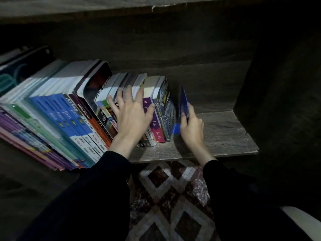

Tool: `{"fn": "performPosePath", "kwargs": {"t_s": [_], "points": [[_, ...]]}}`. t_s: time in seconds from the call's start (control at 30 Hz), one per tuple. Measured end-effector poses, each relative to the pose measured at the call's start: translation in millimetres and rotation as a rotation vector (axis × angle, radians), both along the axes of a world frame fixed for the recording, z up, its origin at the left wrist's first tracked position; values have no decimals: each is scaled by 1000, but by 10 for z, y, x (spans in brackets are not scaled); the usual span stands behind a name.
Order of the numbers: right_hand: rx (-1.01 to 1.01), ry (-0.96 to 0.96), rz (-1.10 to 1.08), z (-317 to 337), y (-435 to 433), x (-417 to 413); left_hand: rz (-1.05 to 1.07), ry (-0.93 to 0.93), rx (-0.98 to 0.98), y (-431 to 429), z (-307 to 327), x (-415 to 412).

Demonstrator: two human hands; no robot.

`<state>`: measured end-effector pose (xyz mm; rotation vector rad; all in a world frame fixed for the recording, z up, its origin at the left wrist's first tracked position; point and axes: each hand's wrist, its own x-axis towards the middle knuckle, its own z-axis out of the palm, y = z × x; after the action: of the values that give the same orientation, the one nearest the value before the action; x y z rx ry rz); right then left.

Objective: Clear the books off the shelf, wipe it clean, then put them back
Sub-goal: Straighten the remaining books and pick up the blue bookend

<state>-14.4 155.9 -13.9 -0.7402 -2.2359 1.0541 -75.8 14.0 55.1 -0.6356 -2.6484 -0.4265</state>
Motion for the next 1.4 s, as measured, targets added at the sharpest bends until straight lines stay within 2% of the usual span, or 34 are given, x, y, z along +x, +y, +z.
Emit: {"fn": "performPosePath", "kwargs": {"t_s": [0.23,0.37,0.47,0.57,0.6,0.67,0.8,0.93,1.1,1.2,1.27,1.33,1.4], "points": [[6,106,31,-96,-234,-130,-32,78,23,3,-76,-32],[83,13,64,-143,-249,-77,-80,128,52,-18,-144,-56],[80,-30,85,-224,-281,17,-116,187,147,-111,-233,-37],[-143,105,26,-414,-354,106,-79,192,206,-246,-422,13],[-174,186,-51,-486,-404,135,-52,188,186,-288,-499,28],[-106,258,-153,-614,-557,189,-10,161,120,-345,-640,32],[-115,45,123,-735,-837,143,3,128,10,-353,-741,-65],[-80,-117,291,-683,-903,16,8,136,25,-313,-772,-160],[-118,-136,279,-636,-879,-22,-9,142,22,-333,-796,-178],[-194,37,47,-627,-895,53,-28,73,89,-331,-832,-97],[-249,65,-21,-588,-930,95,-62,12,212,-315,-934,31],[-270,-12,68,-575,-986,101,-95,-45,316,-292,-1057,128],[-309,-71,177,-565,-1029,83,-99,-100,329,-269,-1136,142]]}}
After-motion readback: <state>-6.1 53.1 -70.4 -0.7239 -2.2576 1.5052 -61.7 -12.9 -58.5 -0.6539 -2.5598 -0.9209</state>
